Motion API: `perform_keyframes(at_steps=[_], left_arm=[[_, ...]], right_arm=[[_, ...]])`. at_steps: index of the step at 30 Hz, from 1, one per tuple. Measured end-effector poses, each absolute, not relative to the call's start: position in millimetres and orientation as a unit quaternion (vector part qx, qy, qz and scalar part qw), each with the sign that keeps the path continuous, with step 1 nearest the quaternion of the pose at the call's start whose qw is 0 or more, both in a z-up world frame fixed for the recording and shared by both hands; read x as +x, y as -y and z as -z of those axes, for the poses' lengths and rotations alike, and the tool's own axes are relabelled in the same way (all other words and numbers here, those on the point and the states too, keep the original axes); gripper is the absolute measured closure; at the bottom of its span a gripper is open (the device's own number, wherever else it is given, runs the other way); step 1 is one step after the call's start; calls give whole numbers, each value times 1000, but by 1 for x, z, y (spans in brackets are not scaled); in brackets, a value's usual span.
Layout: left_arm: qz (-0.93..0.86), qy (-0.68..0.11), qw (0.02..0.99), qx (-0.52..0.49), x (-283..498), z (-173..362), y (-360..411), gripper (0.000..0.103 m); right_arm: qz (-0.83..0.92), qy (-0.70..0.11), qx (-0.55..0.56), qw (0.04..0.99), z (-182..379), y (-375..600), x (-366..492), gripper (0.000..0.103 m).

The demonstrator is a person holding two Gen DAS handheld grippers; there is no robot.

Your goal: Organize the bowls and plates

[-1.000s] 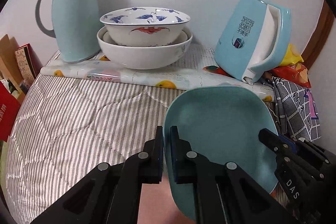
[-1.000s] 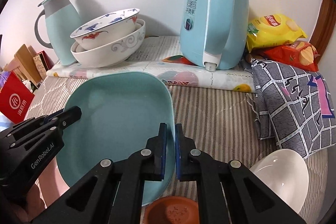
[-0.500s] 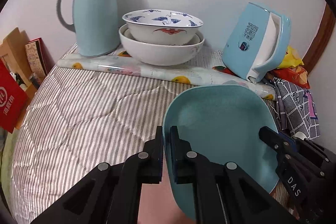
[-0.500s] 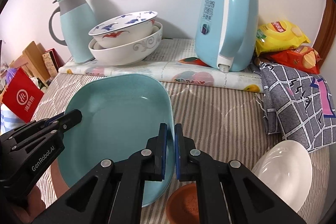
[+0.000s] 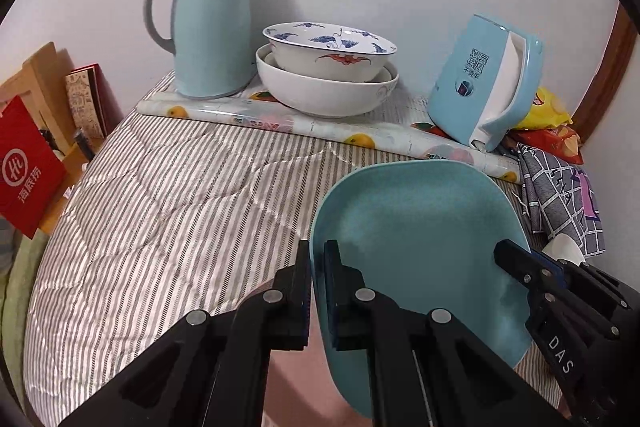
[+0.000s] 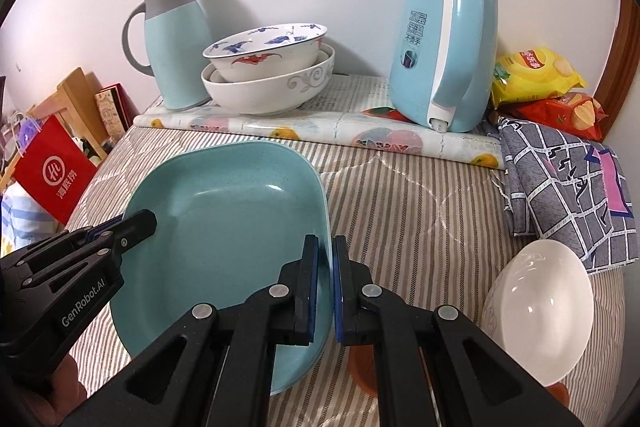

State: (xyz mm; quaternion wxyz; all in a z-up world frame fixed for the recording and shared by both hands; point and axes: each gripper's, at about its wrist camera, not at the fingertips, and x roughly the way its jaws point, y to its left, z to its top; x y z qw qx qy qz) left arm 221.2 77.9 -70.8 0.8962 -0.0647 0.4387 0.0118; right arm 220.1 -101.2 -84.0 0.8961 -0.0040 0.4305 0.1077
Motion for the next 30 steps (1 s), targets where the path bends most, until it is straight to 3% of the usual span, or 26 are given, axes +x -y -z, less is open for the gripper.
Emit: perform_keyframes(at_steps=[30], left_arm=[[-53,-460,882,-86,183,97,-116,96]], right_arm=[[-150,-449,-30,880,107,61,197,96]])
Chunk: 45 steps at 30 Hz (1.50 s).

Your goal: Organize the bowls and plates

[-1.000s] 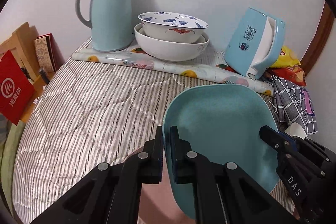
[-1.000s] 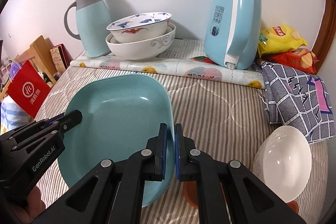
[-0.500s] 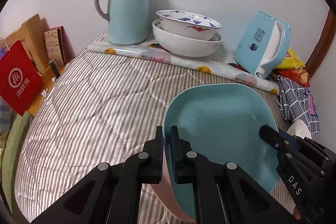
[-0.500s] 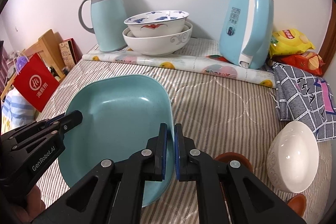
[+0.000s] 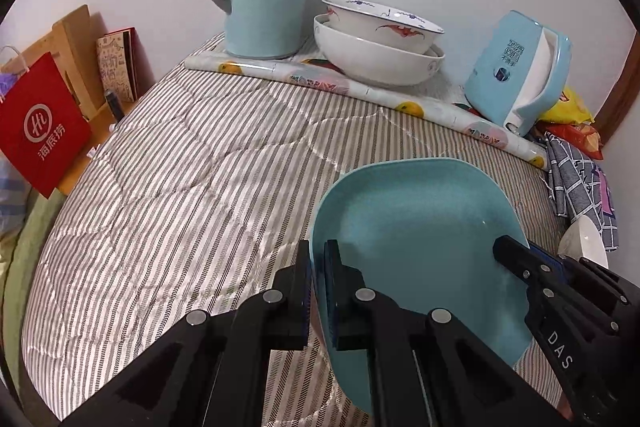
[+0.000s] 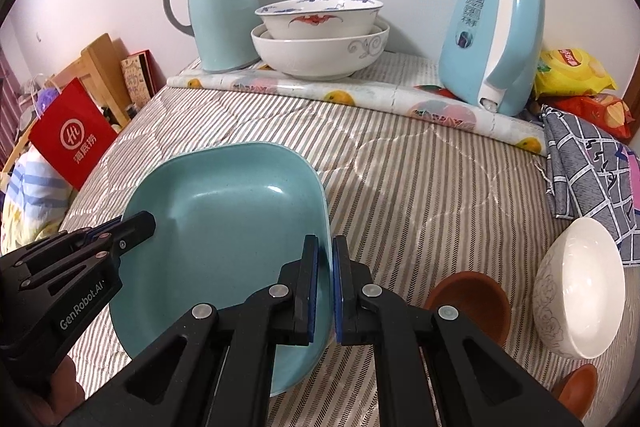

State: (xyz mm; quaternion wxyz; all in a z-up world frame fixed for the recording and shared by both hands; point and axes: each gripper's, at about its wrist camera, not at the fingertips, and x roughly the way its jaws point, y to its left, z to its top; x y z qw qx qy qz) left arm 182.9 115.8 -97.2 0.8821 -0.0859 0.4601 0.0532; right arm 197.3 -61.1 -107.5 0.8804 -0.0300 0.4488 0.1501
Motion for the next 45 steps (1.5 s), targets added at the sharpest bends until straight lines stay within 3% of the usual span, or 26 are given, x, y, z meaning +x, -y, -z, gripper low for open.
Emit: perform_keyframes(at_steps=[45], left_arm=[[-64,-483,867,-100,186,116,-114,95]], right_arm=[[-168,-467,-39,867,132,58,219,92]])
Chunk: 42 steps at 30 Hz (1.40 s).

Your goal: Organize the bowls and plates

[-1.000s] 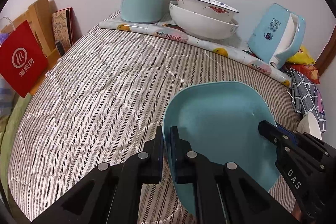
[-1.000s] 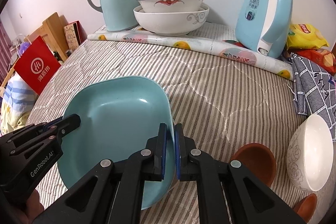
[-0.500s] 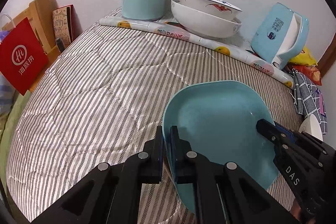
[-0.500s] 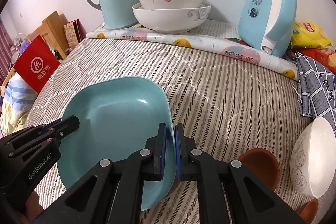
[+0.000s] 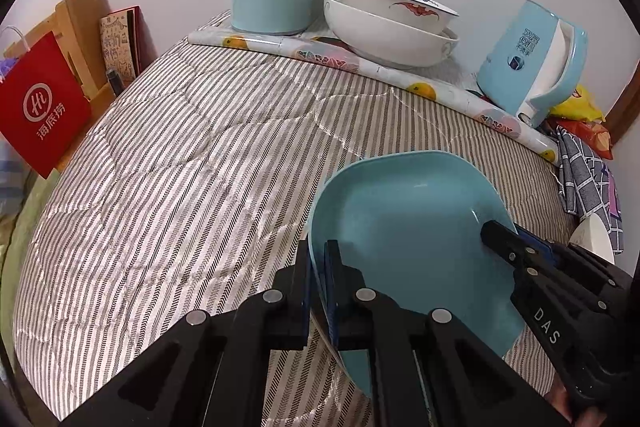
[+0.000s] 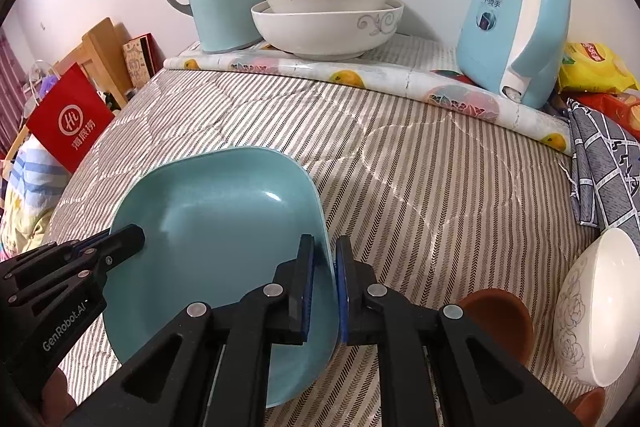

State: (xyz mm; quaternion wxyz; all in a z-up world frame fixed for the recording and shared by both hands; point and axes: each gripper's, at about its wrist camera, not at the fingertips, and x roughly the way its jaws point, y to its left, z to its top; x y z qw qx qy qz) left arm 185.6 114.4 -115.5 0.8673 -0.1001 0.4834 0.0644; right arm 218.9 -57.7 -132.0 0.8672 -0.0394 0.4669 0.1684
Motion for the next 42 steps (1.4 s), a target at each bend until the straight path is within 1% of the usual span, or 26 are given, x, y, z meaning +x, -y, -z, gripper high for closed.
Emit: perform_keyframes(at_steps=[5,8,10,11,13,14,16,18,20,25,26,28,35,36,37,38,39,42], left_arm=[[-64,-489,864,-103,182,116,-113,95],[-64,-490,864,-100,181,114,-112,92],[-66,-490,863,-99,179,112,-112,83],[-65,-489,864,-101,178,110,-112,80],[-61,-484,867,-104,176,106,-113,77],[-59,-482,868,-104,174,103,-113,77],[-59,-480,870,-101,172,99,-112,71],[-59,-476,872,-100,171,96,-111,68],[-58,-473,873,-100,168,93,-109,68],[-53,-464,879,-96,161,82,-102,68],[-52,-462,880,-95,160,80,-101,68],[-50,-458,883,-93,156,75,-97,68],[-49,-434,897,-64,145,58,-69,68],[-48,-431,899,-59,142,55,-65,68],[-45,-425,902,-57,140,52,-60,68],[-41,-422,904,-53,139,50,-55,68],[-39,-421,905,-48,139,49,-50,65],[-35,-419,907,-33,138,45,-33,64]], right_arm=[[-173,-469,-46,865,133,59,218,91],[-172,-468,-47,866,132,59,216,91],[-172,-466,-46,867,130,60,215,90],[-172,-466,-45,867,128,60,214,89],[-170,-464,-44,869,126,61,213,78],[-169,-461,-44,870,124,61,211,76],[-168,-457,-46,872,121,61,207,76],[-168,-455,-47,873,118,62,204,75],[-168,-454,-45,874,114,63,200,74],[-161,-446,-40,880,105,71,188,59],[-159,-444,-37,881,102,75,184,58],[-155,-444,-32,882,99,81,180,52],[-129,-440,-16,888,84,121,158,50],[-125,-439,-14,890,82,127,155,47],[-118,-438,-11,891,80,135,151,41],[-113,-436,-10,893,78,140,148,38],[-106,-430,-10,897,75,148,144,35],[-87,-411,-20,907,66,166,131,33]])
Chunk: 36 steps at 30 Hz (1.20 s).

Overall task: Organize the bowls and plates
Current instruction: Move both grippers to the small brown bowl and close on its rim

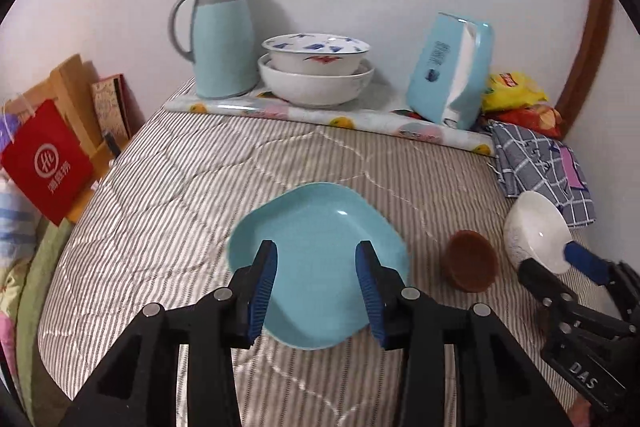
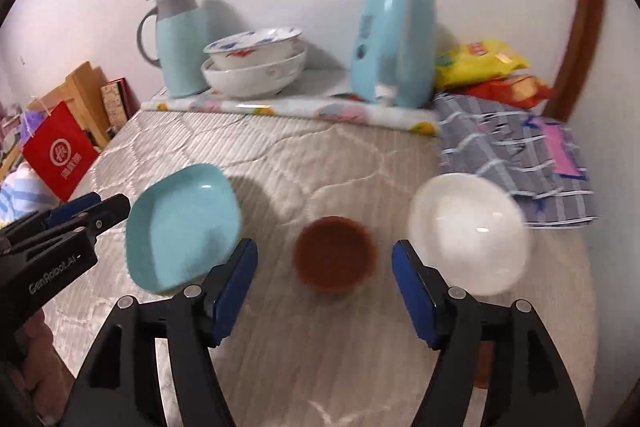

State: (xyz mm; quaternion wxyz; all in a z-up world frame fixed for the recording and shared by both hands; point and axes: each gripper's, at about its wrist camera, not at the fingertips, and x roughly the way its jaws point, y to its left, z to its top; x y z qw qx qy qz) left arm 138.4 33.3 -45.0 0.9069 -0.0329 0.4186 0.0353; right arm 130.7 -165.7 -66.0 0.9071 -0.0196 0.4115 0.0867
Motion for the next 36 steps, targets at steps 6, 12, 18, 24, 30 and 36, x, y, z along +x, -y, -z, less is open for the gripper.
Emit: perform_keyframes(at_steps=[6,12,18,24,30,36], left_arm=[[-19,-417,908,-26,137,41,0,64],[-6,-427,904,-11,140,51,33,64],[4,-443,896,-8,143,68,52,64],[19,-455,890,-10,148,83,65,64],[21,-467,884,-10,159,96,74,64],[23,-478,878,-13,171,108,79,69]], right_arm=[[-45,-391,-41,918,58,206,110,32],[-15,-392,-33,919,65,248,93,32],[2,-408,-14,913,85,284,83,32],[18,-425,-3,905,107,311,82,32],[23,-445,20,895,130,330,90,44],[15,-466,35,884,152,337,100,52]])
